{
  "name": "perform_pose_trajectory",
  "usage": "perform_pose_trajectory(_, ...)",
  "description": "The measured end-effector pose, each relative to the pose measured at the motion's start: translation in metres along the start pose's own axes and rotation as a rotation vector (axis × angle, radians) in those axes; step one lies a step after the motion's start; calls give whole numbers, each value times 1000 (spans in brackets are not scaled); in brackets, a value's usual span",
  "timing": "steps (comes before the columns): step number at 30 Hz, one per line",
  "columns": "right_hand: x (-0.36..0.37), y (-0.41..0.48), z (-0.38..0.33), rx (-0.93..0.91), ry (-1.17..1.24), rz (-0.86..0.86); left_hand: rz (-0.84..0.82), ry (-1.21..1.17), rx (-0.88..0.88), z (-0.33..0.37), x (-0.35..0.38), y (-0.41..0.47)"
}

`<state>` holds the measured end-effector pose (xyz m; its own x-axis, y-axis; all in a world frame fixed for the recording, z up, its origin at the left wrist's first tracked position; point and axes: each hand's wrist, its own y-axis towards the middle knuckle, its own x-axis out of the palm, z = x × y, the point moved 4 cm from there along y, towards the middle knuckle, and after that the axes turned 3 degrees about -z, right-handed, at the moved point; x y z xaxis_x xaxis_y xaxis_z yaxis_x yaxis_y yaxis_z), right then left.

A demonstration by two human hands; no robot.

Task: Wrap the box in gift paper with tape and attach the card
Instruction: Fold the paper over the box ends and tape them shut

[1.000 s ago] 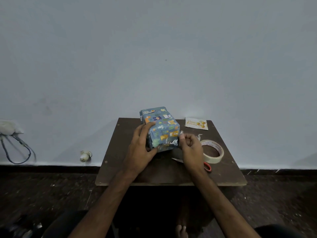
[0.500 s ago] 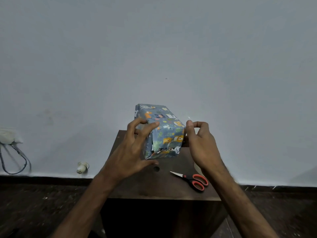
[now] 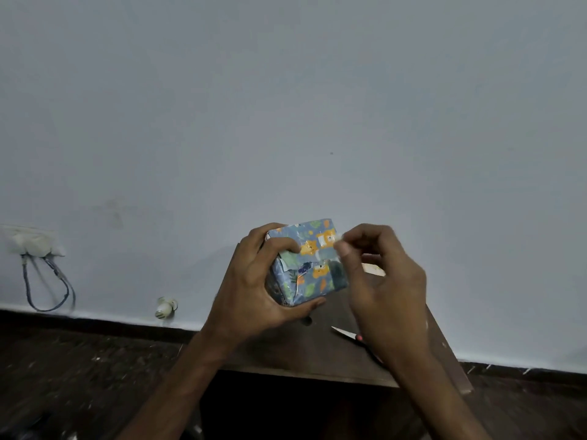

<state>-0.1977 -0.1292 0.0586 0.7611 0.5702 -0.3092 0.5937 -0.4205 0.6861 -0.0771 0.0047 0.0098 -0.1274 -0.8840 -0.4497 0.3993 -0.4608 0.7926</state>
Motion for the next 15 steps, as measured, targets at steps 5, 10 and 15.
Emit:
perform_pose_trajectory(5, 16, -13, -6, -428, -467, -36, 44, 35, -23, 2, 3, 0)
perform_pose_trajectory(10, 27, -18, -5, -590, -704, -47, 61, 65, -8, 3, 6, 0)
perform_pose_trajectory(15, 32, -21, -7, -632, -809, -108, 65, 75, -17, -2, 9, -1)
